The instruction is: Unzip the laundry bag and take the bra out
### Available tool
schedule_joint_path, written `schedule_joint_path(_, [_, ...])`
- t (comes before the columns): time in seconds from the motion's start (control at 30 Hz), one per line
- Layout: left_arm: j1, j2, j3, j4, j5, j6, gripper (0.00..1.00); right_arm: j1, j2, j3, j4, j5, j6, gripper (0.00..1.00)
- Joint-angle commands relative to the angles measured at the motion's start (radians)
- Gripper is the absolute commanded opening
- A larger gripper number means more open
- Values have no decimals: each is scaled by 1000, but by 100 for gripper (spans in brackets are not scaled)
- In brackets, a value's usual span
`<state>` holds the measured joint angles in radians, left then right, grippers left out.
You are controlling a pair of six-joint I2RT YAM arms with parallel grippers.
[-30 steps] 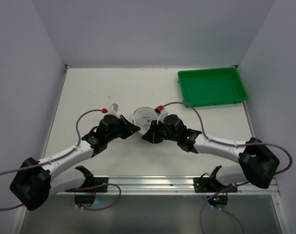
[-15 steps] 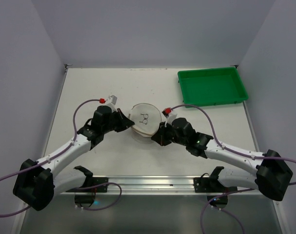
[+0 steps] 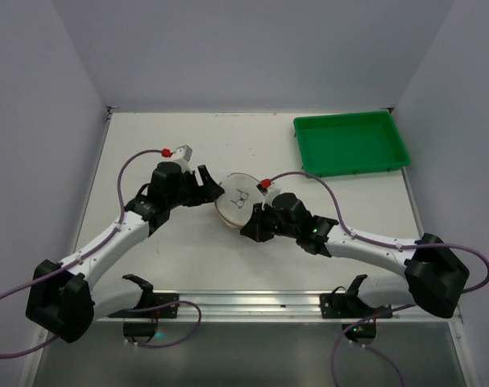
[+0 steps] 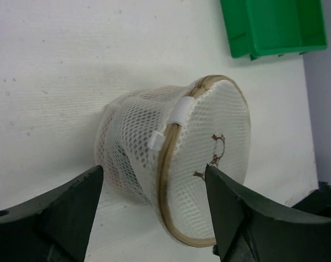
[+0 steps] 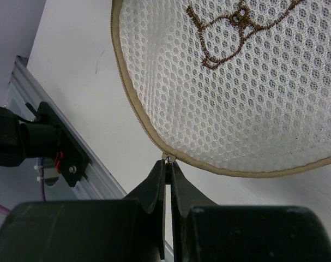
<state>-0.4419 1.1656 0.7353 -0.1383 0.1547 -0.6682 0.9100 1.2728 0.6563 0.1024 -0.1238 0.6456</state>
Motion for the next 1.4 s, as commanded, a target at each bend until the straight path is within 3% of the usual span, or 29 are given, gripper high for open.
schedule_joint_path(0.0, [6, -111, -63, 5, -29, -118, 80, 7, 31, 89, 85, -1, 74, 0])
schedule_joint_path(0.17, [-18, -207, -215, 114, 2, -312, 77, 12, 105, 135, 106, 9, 86, 0])
schedule_joint_path(0.3, [-124, -202, -223, 120, -55, -356, 69, 20, 138, 152, 114, 6, 92, 0])
schedule_joint_path(0.47, [-164, -143, -205, 187, -87, -383, 53, 21, 134, 135, 102, 13, 81, 0])
schedule_joint_path(0.57, [-166, -127, -205, 206, -95, -378, 32, 21, 108, 103, 76, 33, 60, 0])
schedule_joint_path(0.6, [-166, -127, -200, 201, -99, -373, 17, 21, 88, 82, 68, 47, 46, 0])
schedule_joint_path(0.67, [-164, -132, -186, 165, -119, -344, 0, 21, 60, 57, 39, 61, 37, 0])
schedule_joint_path(1.0, [-101, -112, -70, -10, -139, -145, 0, 21, -121, -17, -92, 130, -44, 0])
schedule_joint_path(1.1, [-64, -64, 7, -63, -118, 25, 0, 21, -128, -14, -84, 84, -60, 0])
schedule_joint_path(1.3, [-29, 26, 122, -64, -112, 220, 0, 32, -60, 34, -41, 1, -41, 0])
schedule_joint_path(1.33, [-23, 34, 131, -67, -104, 228, 2, 32, -49, 42, -23, -5, -37, 0])
schedule_joint_path(1.37, [-18, 40, 139, -72, -92, 229, 14, 33, -38, 52, -14, -10, -31, 0])
